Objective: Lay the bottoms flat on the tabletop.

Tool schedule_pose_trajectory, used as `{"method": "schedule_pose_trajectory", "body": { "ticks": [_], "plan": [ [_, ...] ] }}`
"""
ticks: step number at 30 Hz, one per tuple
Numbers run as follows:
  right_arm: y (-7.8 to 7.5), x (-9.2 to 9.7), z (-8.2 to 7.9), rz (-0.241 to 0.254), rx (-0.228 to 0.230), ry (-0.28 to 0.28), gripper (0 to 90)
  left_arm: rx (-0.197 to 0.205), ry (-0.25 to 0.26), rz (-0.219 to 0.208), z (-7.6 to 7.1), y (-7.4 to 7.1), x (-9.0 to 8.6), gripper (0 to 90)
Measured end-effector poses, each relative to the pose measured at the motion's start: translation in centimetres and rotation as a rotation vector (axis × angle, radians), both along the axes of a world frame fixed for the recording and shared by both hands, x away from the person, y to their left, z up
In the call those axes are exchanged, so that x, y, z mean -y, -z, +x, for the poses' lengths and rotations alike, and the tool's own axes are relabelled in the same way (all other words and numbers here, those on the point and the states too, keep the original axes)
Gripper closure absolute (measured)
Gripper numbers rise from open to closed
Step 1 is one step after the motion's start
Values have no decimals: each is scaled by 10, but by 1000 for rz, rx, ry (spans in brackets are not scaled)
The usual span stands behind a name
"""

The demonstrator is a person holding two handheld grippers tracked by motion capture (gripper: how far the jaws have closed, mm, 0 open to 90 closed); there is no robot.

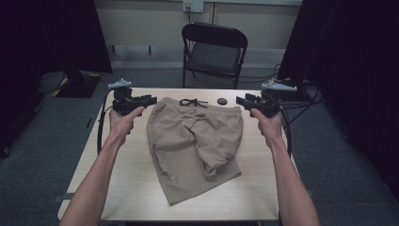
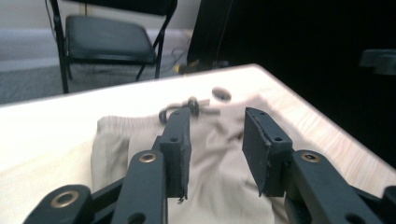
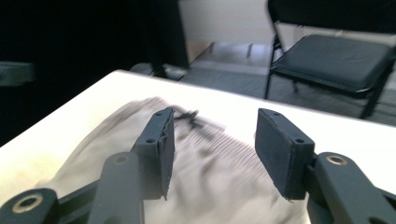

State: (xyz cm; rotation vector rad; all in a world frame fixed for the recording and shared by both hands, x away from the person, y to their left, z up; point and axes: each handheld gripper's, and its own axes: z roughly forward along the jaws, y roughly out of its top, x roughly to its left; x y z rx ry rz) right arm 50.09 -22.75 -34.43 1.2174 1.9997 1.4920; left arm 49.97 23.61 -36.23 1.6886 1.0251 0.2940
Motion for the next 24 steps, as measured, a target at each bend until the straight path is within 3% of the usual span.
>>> {"method": "schedule_pose_trajectory", "body": {
  "ticks": [3, 7, 11, 12, 13, 15, 17, 20, 22, 24],
  "plan": [
    [13, -6, -24, 3, -16, -43, 486, 1, 37, -21, -17, 11, 3, 690],
    [34, -15, -62, -23, -43, -110, 478, -8, 127, 18, -44, 32, 14, 793],
    [55, -24, -96, -21, -66, -176, 415, -35, 192, 11, -68, 52, 28, 797],
    [62, -28, -103, -44, -74, -189, 396, -46, 207, -2, -76, 58, 33, 792],
    [70, -32, -111, -71, -83, -196, 383, -52, 214, 0, -80, 61, 36, 774],
    [84, -34, -119, -72, -113, -209, 359, -73, 239, -3, -91, 71, 46, 725],
    [98, -37, -126, -90, -133, -214, 346, -101, 256, 33, -101, 82, 57, 650],
    [114, -42, -133, -76, -158, -224, 322, -130, 314, 49, -116, 96, 73, 571],
    [119, -47, -134, -95, -163, -229, 303, -126, 335, 78, -125, 102, 81, 519],
    [121, -52, -133, -97, -160, -223, 297, -116, 341, 73, -134, 109, 88, 492]
  ]
}}
